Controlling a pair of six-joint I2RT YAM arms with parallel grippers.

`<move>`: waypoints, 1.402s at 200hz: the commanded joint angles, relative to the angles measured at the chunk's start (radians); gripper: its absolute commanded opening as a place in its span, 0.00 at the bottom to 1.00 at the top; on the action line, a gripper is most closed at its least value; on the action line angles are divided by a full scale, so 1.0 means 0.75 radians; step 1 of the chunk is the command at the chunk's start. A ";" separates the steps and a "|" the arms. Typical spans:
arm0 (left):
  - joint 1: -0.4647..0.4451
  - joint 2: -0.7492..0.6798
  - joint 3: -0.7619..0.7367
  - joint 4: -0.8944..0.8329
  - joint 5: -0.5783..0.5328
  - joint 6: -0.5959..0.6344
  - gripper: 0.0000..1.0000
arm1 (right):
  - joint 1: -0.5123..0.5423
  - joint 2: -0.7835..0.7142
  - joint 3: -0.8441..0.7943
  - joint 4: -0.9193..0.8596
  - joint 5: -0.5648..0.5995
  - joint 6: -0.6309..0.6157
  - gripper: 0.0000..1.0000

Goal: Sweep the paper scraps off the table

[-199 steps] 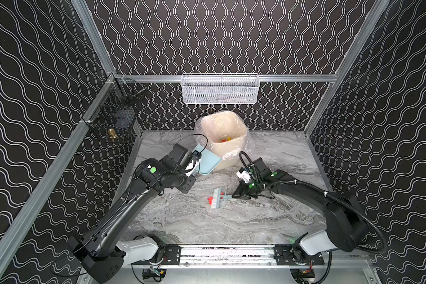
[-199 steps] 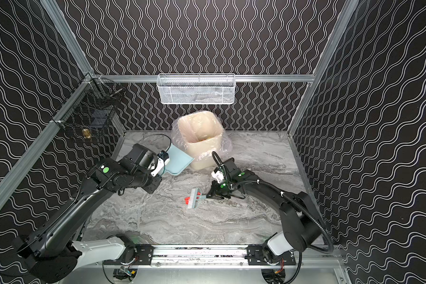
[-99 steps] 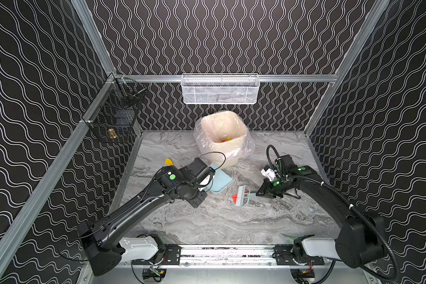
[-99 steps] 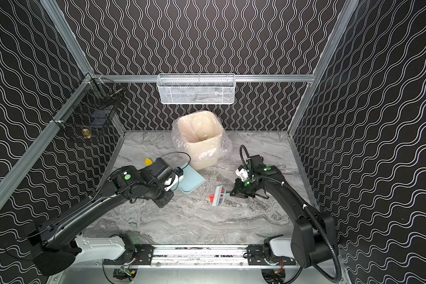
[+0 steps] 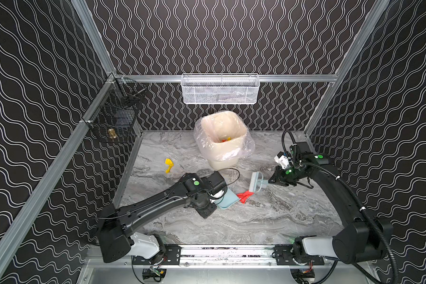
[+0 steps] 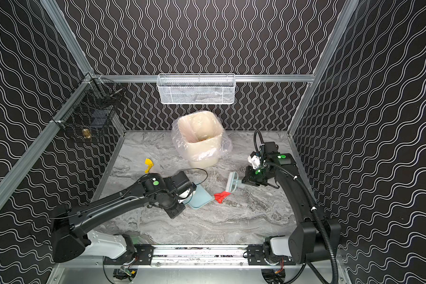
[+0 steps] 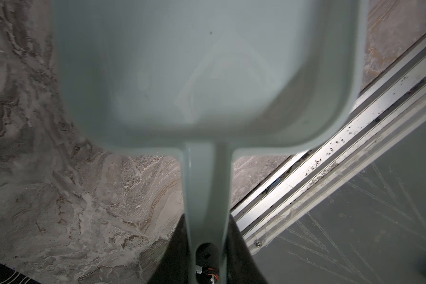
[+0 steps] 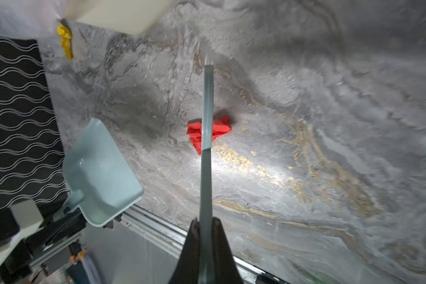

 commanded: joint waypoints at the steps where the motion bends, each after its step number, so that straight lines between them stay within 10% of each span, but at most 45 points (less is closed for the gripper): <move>1: -0.029 0.046 -0.023 0.047 0.012 -0.017 0.00 | -0.001 0.030 0.068 -0.077 0.167 -0.031 0.00; 118: -0.071 0.255 -0.087 0.156 0.007 0.008 0.00 | 0.211 0.187 0.197 -0.177 0.491 -0.037 0.00; 280: -0.069 0.383 -0.065 0.259 -0.047 0.036 0.00 | 0.492 0.285 0.223 -0.197 0.447 0.034 0.00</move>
